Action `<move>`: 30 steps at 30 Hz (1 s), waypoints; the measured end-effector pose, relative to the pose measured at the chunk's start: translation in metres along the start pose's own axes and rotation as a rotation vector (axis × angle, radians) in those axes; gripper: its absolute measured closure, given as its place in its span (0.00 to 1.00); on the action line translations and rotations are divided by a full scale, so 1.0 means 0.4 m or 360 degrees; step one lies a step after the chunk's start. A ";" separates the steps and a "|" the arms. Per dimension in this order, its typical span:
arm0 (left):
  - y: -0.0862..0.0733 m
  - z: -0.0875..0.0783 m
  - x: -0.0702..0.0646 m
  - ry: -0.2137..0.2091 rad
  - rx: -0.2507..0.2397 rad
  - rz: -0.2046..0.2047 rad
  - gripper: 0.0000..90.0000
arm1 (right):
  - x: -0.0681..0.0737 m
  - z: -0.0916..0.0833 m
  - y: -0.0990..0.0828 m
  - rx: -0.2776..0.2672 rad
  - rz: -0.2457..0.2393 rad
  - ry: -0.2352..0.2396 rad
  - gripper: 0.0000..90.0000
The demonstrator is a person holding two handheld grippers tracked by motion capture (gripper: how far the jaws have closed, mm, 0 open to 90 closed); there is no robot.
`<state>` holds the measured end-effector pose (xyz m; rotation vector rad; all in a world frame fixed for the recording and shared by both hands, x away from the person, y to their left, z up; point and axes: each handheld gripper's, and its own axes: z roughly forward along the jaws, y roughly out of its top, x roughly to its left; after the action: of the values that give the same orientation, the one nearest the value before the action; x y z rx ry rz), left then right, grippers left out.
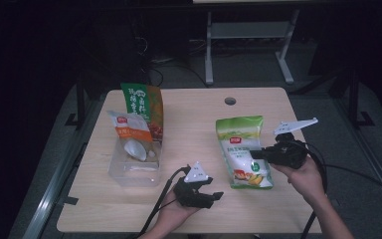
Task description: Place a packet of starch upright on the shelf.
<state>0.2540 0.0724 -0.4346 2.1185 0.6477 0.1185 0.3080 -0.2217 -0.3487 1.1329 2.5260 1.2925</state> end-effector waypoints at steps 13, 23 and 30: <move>-0.038 -0.040 0.008 0.0006 -0.0035 -0.0043 0.41 | 0.027 0.020 0.038 -0.0010 -0.0059 0.0008 0.96; -0.060 -0.050 0.015 0.0027 -0.0045 -0.0035 0.39 | 0.044 0.032 0.059 -0.0022 -0.0098 0.0024 0.96; -0.064 -0.058 0.012 0.0015 -0.0056 -0.0033 0.38 | 0.063 0.044 0.084 -0.0041 -0.0140 0.0052 0.96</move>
<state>0.2403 0.1038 -0.4417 2.0779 0.6682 0.1279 0.3158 -0.1811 -0.3294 0.9919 2.5430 1.3279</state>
